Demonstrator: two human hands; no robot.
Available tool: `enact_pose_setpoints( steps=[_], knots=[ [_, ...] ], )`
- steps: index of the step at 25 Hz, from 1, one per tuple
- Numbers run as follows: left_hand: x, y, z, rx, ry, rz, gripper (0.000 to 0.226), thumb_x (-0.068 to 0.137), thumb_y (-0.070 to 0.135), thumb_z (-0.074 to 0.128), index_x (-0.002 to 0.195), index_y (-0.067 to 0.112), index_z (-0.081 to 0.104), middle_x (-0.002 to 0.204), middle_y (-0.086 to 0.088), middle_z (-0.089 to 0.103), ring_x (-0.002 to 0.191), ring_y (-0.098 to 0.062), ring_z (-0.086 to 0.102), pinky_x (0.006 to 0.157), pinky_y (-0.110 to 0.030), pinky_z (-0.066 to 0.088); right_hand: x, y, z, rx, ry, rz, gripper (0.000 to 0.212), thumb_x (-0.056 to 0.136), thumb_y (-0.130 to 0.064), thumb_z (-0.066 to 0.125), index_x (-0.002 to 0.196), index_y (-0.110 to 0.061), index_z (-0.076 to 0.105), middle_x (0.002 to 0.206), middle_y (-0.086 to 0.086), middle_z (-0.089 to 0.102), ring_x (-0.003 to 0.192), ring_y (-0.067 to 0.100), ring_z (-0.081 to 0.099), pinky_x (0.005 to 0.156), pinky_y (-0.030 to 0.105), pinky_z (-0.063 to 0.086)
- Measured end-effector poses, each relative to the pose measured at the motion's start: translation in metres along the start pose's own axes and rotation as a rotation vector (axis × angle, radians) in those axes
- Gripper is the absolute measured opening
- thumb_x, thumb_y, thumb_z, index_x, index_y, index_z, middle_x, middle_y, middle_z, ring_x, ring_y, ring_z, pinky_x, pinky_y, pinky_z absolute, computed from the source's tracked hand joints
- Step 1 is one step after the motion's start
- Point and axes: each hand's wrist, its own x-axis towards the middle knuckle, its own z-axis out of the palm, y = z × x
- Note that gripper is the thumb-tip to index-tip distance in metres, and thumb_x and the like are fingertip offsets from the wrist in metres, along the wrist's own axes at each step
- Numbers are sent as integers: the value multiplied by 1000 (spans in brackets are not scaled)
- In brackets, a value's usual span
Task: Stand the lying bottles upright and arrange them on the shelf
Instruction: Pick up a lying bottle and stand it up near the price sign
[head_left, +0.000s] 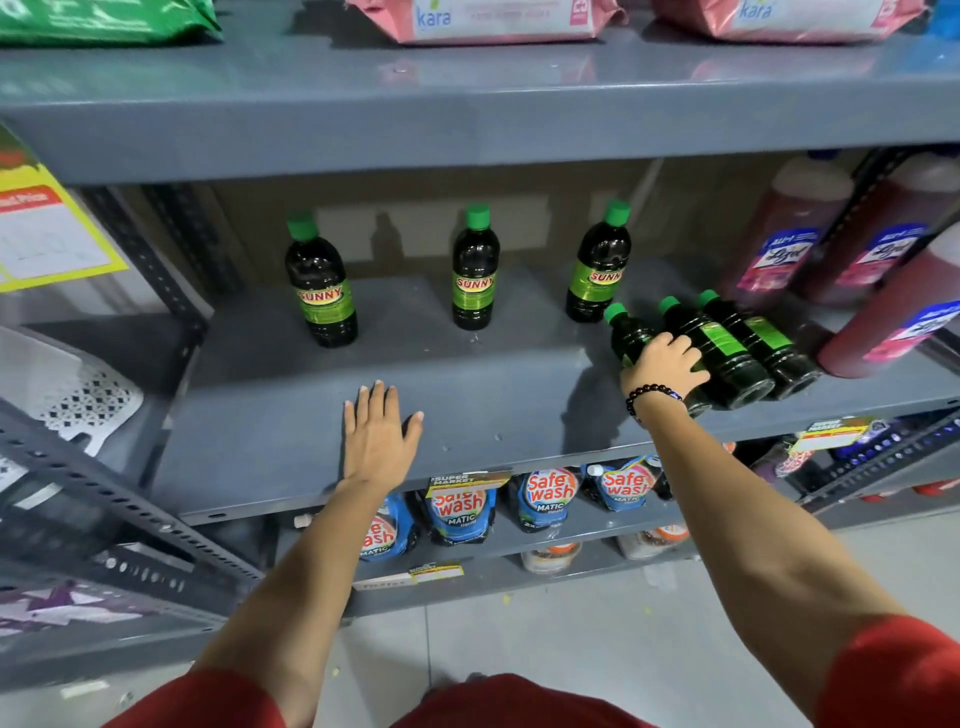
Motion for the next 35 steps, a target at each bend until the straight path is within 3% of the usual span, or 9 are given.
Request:
enact_pose_setpoints(
  steps=[4,8,13,20,22,25,29,32,35],
  knots=[
    [1,-8,-7,-16,-4,4,58,96,39,34,142,4,27,154,-16,24,144,-31,14,120,-47,8,-23,-39,-11,326,-59,-19,58,78,-27,69,121,2,45,129,22,43,124,39,39,101,51,36],
    [-1,-39,-19,-2,52,-42,57,95,37,36,140,2,31,152,-18,28,143,-33,17,119,-49,9,-61,-98,-12,746,-138,-210,56,65,-19,77,112,1,54,113,18,51,112,35,50,95,42,46],
    [-7,-85,-29,19,63,-146,60,96,41,30,140,1,30,152,-19,28,143,-33,16,119,-50,9,-118,-189,-1,966,-328,-341,63,55,-14,83,107,-2,51,110,14,59,97,25,59,88,37,52],
    [-4,-91,-27,36,51,-168,67,93,51,21,141,4,27,153,-17,27,143,-31,18,119,-49,11,-153,-252,24,815,-474,-477,69,46,-30,83,105,-5,55,109,15,63,97,27,65,84,41,57],
    [-5,-92,-27,36,67,-164,78,86,55,8,140,5,29,152,-16,29,142,-31,20,118,-49,12,-161,-255,22,786,-491,-497,67,53,-22,85,109,-4,52,114,16,59,102,28,62,88,42,55],
    [-4,-91,-26,31,75,-157,74,86,53,13,140,5,30,151,-16,31,142,-31,21,119,-49,13,-164,-254,16,748,-512,-538,70,60,-16,85,116,-1,47,122,17,51,110,29,55,93,38,50],
    [-5,-92,-26,32,75,-159,69,89,51,18,139,6,32,150,-16,32,142,-32,22,118,-50,14,-163,-256,-7,791,-504,-520,89,55,-41,87,125,-6,45,127,12,51,118,28,53,99,42,48],
    [-5,-92,-26,42,66,-152,62,95,49,24,140,7,30,152,-15,30,142,-31,21,119,-48,13,-157,-271,-39,788,-244,-580,67,69,-46,77,117,-5,54,121,15,59,111,31,59,90,38,52],
    [-6,-92,-27,37,66,-149,61,95,47,25,141,7,28,152,-15,29,143,-31,20,119,-47,12,-147,-286,-66,469,-230,-856,35,84,-33,66,109,-9,66,117,13,66,108,29,61,88,30,48]
  ],
)
